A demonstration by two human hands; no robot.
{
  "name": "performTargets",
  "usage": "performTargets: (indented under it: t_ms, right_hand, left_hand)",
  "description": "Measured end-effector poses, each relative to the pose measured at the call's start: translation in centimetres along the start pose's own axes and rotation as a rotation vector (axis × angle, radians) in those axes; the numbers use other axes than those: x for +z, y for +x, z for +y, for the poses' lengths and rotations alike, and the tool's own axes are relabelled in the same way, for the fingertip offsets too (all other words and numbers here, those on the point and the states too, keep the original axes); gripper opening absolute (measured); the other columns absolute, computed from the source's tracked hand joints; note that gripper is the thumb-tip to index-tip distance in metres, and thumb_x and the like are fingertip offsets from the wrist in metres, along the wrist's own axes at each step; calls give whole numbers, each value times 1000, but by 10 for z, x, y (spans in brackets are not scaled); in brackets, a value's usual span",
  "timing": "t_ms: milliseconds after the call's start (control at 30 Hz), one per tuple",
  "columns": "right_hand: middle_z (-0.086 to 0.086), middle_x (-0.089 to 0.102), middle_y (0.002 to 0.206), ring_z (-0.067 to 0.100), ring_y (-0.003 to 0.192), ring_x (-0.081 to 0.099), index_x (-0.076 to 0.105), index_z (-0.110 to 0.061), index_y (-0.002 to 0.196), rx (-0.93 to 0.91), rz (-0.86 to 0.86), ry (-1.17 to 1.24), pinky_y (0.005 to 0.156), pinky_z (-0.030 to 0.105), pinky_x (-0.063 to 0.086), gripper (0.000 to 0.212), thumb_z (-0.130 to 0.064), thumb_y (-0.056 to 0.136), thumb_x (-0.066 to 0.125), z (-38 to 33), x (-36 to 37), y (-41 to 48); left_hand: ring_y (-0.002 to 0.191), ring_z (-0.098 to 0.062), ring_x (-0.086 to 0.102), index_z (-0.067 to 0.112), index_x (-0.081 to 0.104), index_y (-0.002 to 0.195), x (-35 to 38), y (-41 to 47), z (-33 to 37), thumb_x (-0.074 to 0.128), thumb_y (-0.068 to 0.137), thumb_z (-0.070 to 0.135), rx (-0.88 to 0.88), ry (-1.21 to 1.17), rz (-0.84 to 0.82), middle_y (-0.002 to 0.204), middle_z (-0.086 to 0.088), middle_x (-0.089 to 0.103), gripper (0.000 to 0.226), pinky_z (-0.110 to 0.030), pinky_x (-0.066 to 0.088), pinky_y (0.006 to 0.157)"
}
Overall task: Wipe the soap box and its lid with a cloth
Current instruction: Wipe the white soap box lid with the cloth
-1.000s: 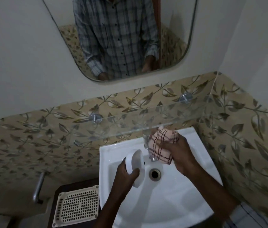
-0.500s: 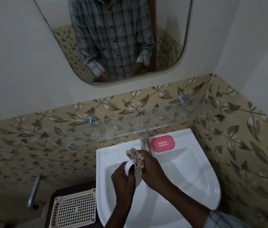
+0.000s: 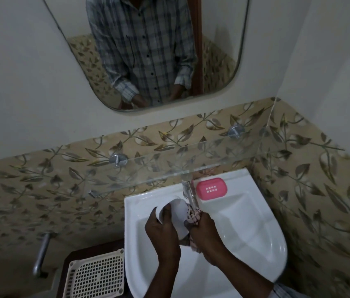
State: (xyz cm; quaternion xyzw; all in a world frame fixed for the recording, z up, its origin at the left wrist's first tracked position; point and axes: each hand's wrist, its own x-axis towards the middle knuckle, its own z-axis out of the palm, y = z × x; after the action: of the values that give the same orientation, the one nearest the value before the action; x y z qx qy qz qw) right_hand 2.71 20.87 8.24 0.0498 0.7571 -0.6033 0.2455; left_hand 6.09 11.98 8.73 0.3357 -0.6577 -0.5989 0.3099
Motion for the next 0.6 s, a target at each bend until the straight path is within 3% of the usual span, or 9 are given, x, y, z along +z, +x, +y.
performTargets:
  t_ms: [100, 167, 233, 300, 333, 400, 500, 600]
  right_hand:
    - [9, 71, 80, 23, 58, 66, 64, -10, 112, 113, 57, 91, 43, 24, 45, 22, -11, 90, 63, -3, 3, 6]
    - [7, 70, 95, 14, 66, 62, 62, -7, 119, -10, 94, -76, 40, 17, 47, 31, -4, 88, 64, -14, -6, 18]
    - [11, 67, 113, 18, 86, 64, 55, -2, 131, -227, 70, -324, 57, 10, 51, 48, 7, 85, 61, -32, -21, 29]
    - [14, 61, 126, 29, 111, 60, 48, -4, 138, -439, 38, -701, 85, 25, 52, 56, 6, 84, 58, -46, -33, 35]
    - [13, 58, 128, 31, 115, 58, 47, -6, 137, -523, 34, -841, 90, 33, 50, 54, 3, 84, 57, -50, -34, 35]
    - [11, 57, 124, 31, 112, 58, 49, -10, 130, -649, 27, -955, 86, 37, 48, 45, -2, 86, 54, -54, -26, 31]
    - [10, 59, 122, 30, 112, 57, 52, -10, 122, -638, 51, -906, 87, 36, 48, 35, -5, 88, 53, -52, -12, 24]
    - [15, 61, 130, 30, 121, 56, 54, -2, 127, -426, 83, -553, 97, 36, 48, 38, -6, 89, 61, -47, -6, 23]
  left_hand:
    - [86, -16, 71, 35, 71, 91, 6, 5, 5, 62, 96, 38, -98, -59, 22, 88, 5, 75, 10, -38, 59, 75]
    - [100, -16, 68, 32, 67, 106, 5, 7, 7, 67, 94, 31, -96, -51, -13, 102, 5, 73, 12, -33, 58, 84]
    - [103, -2, 64, 33, 60, 118, -6, 14, 5, 77, 85, 18, 42, 74, -62, 112, 12, 68, 39, -15, 52, 82]
    - [101, -3, 64, 26, 60, 127, -11, 25, 5, 78, 82, 17, 170, 339, -186, 117, 9, 68, 49, -17, 52, 80]
    - [103, -11, 66, 21, 62, 127, -9, 29, 8, 73, 86, 22, 234, 550, -272, 119, 4, 70, 42, -24, 53, 83]
    - [105, -25, 66, 14, 67, 113, 0, 31, 15, 59, 94, 24, 307, 964, -403, 114, -5, 73, 23, -34, 50, 83]
    - [95, -33, 67, 7, 69, 94, 7, 30, 16, 53, 93, 11, 271, 939, -379, 98, -14, 75, 16, -34, 45, 70]
    - [91, -30, 71, 7, 74, 94, 4, 24, 9, 52, 101, 21, 195, 635, -131, 95, -12, 77, 26, -25, 40, 74]
